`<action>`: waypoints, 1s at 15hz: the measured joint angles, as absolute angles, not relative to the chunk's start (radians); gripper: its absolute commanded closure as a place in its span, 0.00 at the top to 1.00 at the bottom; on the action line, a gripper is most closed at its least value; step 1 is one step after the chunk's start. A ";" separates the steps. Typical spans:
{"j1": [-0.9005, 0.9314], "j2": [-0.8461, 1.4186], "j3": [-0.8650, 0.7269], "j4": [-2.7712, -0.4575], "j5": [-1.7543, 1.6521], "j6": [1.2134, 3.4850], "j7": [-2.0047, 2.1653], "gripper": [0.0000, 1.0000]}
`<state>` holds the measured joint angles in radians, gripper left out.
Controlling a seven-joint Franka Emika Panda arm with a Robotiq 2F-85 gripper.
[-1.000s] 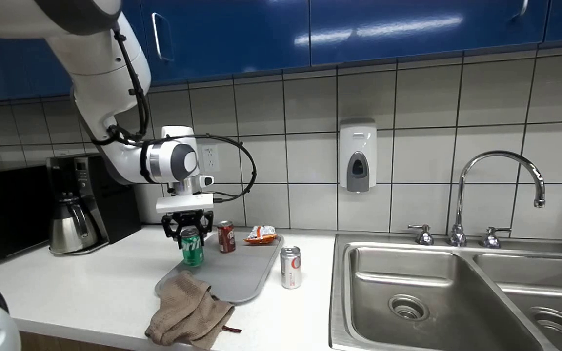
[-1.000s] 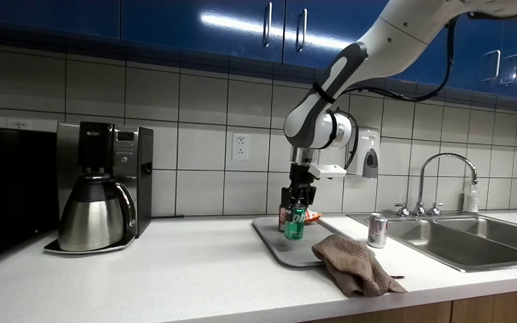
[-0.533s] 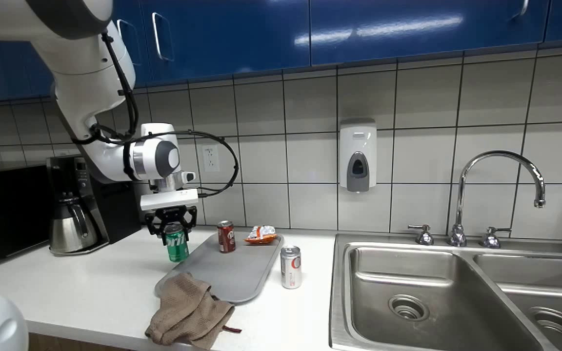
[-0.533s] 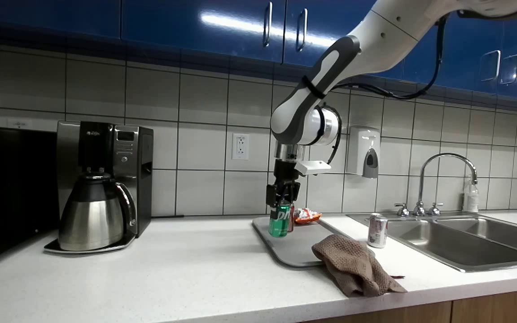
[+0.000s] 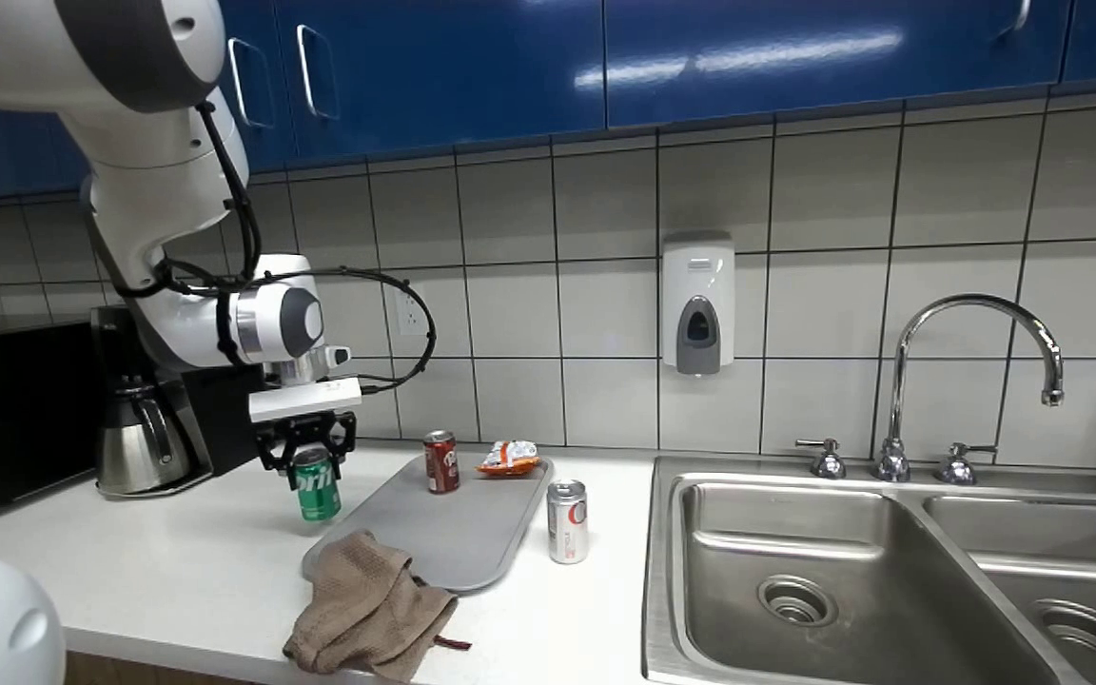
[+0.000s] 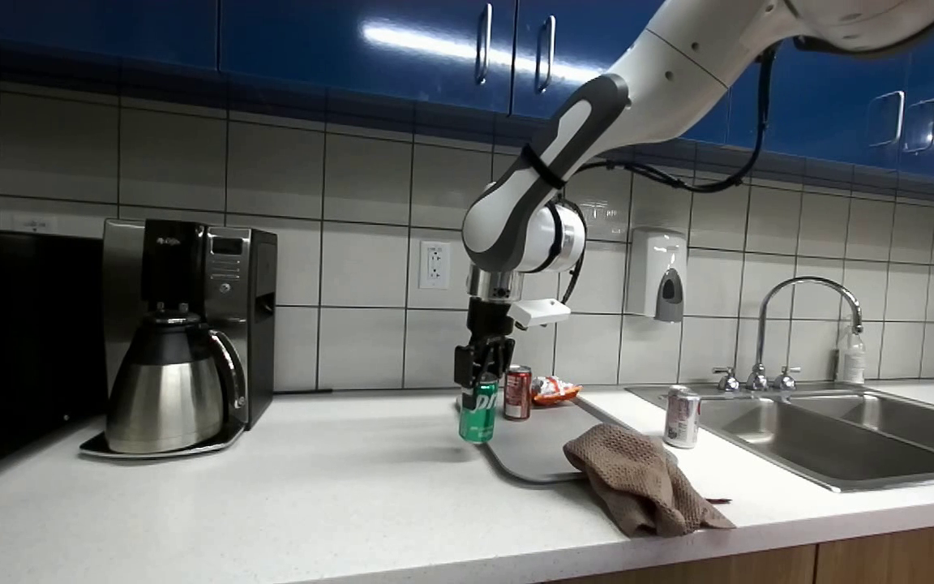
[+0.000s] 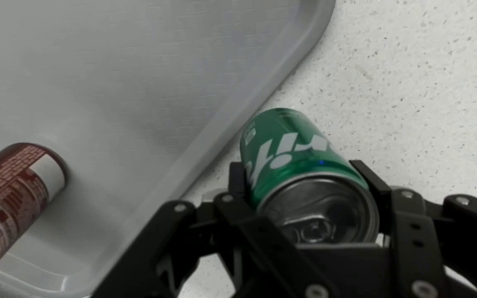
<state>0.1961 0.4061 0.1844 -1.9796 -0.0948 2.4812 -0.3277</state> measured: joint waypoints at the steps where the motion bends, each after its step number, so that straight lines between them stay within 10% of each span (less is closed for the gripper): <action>1: 0.200 0.419 0.184 -1.969 -0.106 2.481 -0.327 0.38; 15: 0.226 0.514 0.184 -1.871 -0.151 2.465 -0.326 0.38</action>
